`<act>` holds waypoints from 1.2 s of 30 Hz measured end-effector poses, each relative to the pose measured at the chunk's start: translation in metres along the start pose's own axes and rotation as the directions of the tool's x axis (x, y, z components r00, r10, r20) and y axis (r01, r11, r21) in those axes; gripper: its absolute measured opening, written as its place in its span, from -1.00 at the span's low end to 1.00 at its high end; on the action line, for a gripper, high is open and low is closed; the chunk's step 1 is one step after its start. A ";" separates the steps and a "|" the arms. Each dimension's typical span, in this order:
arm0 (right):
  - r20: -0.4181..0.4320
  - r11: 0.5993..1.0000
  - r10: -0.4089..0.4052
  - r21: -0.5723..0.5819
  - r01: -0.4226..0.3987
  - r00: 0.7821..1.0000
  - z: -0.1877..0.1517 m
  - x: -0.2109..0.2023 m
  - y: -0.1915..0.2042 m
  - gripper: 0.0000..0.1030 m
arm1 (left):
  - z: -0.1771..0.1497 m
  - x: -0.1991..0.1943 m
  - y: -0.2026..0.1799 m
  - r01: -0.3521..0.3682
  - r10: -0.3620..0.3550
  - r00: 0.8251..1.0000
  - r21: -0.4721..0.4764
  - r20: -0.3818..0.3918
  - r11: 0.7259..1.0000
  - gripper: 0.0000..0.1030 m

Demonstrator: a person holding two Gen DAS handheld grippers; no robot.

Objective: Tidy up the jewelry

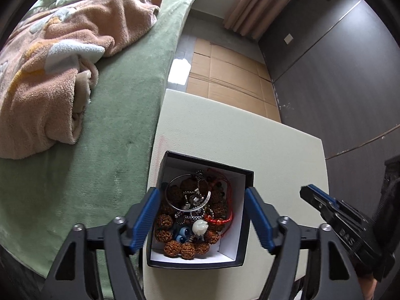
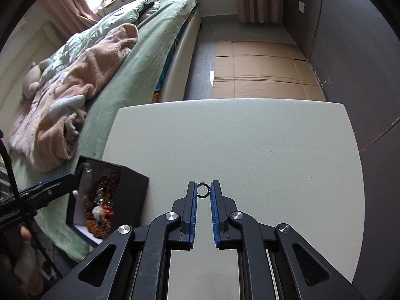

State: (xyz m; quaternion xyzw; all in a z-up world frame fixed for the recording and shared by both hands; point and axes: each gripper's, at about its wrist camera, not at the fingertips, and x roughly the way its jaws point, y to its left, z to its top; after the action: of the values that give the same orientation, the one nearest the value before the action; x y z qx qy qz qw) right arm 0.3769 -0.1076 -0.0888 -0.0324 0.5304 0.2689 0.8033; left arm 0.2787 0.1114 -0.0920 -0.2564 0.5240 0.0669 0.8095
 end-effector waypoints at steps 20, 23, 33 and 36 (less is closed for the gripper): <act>-0.015 0.982 0.169 -0.082 -0.170 0.985 0.006 0.003 0.089 -0.77 | -0.012 -0.034 0.057 0.021 -0.016 0.999 -0.093 0.050 0.995 0.49; -0.018 0.981 0.171 -0.084 -0.172 0.985 0.006 0.007 0.096 -0.76 | -0.015 -0.039 0.065 0.020 -0.014 0.998 -0.102 0.057 0.995 0.49; 0.011 0.986 0.159 -0.060 -0.158 0.987 -0.008 -0.003 0.085 0.26 | -0.024 -0.049 0.066 0.009 -0.004 0.996 -0.064 0.087 0.998 0.63; 0.027 0.986 0.160 -0.043 -0.159 0.987 -0.017 -0.013 0.076 0.27 | -0.029 -0.049 0.057 0.024 -0.020 0.996 -0.045 0.090 0.999 0.63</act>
State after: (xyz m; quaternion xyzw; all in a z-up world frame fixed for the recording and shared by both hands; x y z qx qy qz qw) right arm 0.3232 -0.0539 -0.0672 -0.0019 0.5134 0.3436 0.7863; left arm 0.2124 0.1540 -0.0776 -0.2773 0.4828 0.0812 0.8267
